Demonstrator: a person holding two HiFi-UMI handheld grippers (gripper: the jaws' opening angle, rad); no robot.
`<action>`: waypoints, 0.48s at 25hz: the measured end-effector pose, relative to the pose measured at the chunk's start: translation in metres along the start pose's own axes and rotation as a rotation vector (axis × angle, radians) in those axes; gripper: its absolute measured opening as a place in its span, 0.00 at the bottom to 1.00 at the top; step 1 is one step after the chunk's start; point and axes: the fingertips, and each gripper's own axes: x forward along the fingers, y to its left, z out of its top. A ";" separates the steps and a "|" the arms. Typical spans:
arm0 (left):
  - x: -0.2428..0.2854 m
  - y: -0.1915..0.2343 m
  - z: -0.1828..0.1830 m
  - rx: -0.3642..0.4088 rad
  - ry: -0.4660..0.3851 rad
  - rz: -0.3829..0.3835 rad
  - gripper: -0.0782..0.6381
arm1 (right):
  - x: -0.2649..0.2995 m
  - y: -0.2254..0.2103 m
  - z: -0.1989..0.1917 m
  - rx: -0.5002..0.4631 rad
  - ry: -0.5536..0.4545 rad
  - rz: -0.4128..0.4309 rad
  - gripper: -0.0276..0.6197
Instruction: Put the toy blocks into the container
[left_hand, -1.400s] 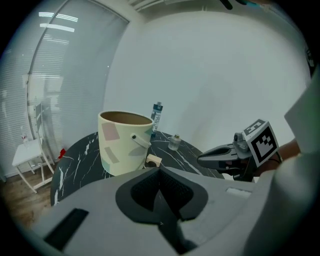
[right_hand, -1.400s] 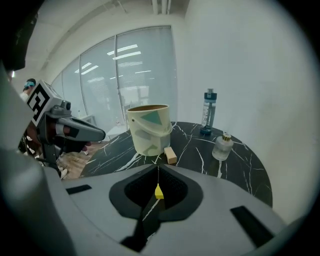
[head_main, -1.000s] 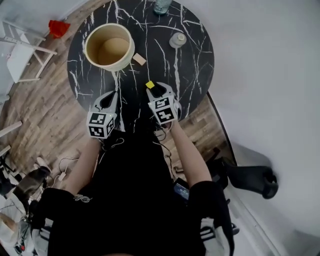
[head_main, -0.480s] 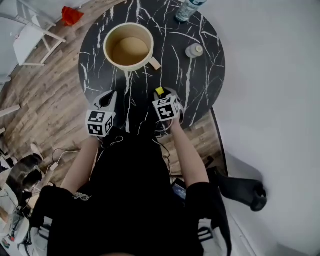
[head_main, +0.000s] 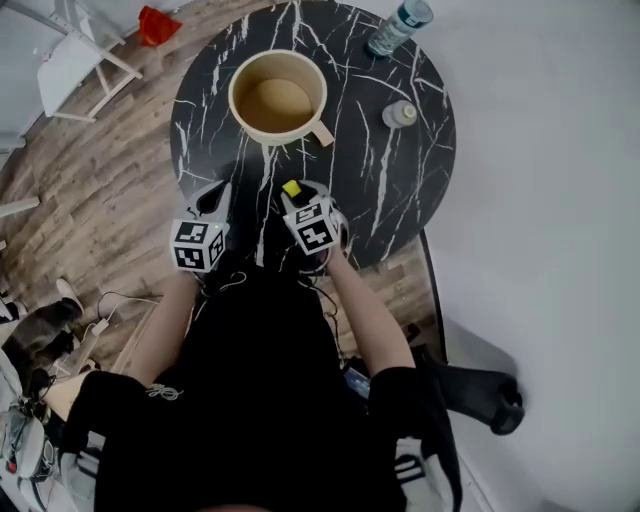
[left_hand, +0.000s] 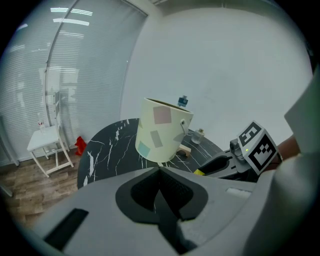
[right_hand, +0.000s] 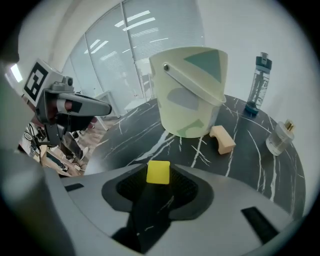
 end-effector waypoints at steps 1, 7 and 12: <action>-0.002 0.004 0.000 -0.006 -0.002 0.010 0.11 | 0.002 0.007 0.006 -0.002 -0.010 0.017 0.25; -0.020 0.022 0.002 -0.002 -0.025 0.063 0.11 | 0.008 0.046 0.048 -0.027 -0.113 0.097 0.25; -0.039 0.041 0.027 0.000 -0.097 0.118 0.11 | -0.008 0.070 0.105 -0.074 -0.268 0.113 0.25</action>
